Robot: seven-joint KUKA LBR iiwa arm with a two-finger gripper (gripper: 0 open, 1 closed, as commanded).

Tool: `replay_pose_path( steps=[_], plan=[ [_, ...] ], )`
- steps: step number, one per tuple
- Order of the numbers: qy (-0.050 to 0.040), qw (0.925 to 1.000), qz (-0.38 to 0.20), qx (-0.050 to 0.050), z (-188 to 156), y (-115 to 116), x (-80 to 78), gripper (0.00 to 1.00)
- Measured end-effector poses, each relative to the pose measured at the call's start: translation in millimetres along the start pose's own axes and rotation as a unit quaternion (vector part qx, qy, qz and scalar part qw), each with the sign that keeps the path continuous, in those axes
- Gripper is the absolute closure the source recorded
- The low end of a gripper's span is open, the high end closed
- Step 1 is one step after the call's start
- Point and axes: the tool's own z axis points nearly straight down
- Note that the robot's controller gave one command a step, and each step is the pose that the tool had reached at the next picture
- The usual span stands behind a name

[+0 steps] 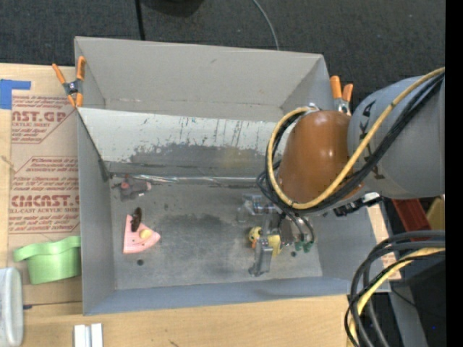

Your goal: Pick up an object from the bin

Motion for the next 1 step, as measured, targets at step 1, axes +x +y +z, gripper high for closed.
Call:
replay_pose_path(
  steps=[1],
  plan=[
    [-0.0038, 1.0000, 0.000, 0.000, -4.4, 0.0, -1.8, 0.00]
  ],
)
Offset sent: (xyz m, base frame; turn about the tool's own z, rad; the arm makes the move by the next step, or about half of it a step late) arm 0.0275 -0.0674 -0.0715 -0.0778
